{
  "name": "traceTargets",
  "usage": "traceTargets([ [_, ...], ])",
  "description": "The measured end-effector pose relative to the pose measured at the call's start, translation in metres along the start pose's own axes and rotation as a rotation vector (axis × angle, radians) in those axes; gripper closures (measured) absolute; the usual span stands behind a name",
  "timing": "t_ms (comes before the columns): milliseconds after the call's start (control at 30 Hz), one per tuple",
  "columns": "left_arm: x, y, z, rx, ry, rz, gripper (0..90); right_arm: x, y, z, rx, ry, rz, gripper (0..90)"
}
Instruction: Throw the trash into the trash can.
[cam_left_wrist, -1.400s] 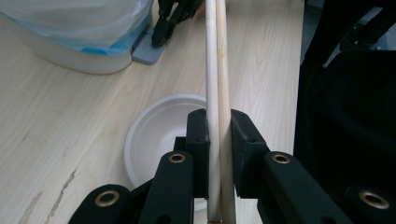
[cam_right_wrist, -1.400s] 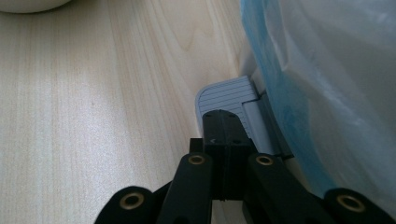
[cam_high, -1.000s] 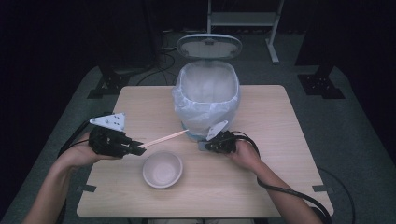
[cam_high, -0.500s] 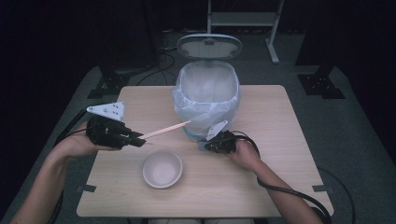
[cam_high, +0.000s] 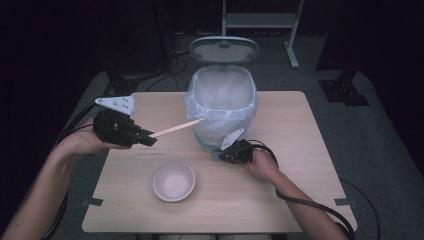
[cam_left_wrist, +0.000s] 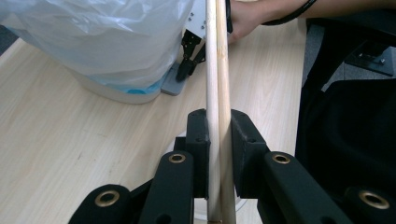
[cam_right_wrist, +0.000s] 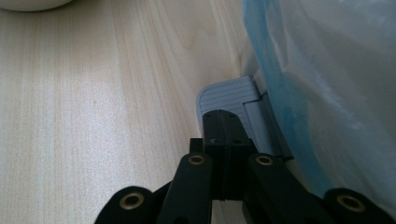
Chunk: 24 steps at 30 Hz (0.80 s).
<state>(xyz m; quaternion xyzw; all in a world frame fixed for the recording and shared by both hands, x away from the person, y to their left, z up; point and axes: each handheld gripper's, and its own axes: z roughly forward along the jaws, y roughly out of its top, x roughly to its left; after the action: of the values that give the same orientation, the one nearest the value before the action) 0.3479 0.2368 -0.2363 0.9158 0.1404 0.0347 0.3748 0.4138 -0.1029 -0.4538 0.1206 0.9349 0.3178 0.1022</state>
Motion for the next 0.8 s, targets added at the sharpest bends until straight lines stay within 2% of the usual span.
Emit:
traceTargets([
  [500,0.017,0.014,-0.008,0.007,0.022,-0.045,79.5,0.0,0.001,0.0,0.008,-0.002,-0.003,90.0],
  [800,0.02,0.034,-0.01,0.026,0.036,-0.023,79.5,0.001,0.001,0.0,0.012,-0.009,-0.008,90.0],
])
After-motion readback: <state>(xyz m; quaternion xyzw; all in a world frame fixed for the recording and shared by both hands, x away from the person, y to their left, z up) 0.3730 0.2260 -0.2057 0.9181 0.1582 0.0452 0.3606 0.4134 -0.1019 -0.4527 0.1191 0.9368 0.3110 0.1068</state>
